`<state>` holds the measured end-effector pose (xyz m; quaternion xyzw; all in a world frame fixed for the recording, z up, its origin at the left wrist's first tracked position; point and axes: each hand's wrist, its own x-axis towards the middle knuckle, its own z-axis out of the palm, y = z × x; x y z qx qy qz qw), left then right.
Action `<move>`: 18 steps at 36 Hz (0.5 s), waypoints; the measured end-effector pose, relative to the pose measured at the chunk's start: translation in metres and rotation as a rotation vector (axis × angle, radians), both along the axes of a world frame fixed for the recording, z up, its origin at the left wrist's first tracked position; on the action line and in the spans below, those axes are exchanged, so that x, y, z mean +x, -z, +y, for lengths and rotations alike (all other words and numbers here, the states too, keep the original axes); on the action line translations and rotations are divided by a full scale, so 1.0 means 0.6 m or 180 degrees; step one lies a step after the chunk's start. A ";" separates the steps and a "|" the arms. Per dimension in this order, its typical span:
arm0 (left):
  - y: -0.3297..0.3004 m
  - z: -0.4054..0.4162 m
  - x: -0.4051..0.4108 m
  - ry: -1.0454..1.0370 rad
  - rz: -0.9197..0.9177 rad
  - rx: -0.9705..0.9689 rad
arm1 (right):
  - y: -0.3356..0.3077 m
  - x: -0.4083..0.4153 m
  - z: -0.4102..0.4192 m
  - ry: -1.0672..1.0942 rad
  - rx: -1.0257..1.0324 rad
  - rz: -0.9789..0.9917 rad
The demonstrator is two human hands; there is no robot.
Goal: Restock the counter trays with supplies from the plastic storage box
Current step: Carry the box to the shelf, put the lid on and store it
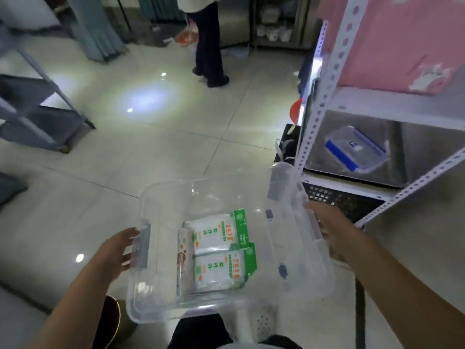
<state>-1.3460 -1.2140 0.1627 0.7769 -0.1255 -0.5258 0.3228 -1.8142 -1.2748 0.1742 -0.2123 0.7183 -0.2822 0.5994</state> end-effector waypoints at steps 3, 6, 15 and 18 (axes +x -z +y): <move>0.007 -0.089 0.039 -0.0161 -0.0079 -0.0004 | 0.001 0.050 -0.115 -0.0135 -0.0095 -0.0128; 0.022 -0.191 0.075 -0.0259 -0.0126 0.0107 | 0.005 0.101 -0.233 -0.0254 -0.0037 -0.0137; 0.075 -0.570 0.157 -0.0199 0.0103 0.0250 | -0.003 0.179 -0.590 -0.0020 0.0112 0.0158; 0.073 -0.709 0.157 -0.0074 0.0290 0.0267 | -0.021 0.170 -0.691 0.0250 0.0160 0.0192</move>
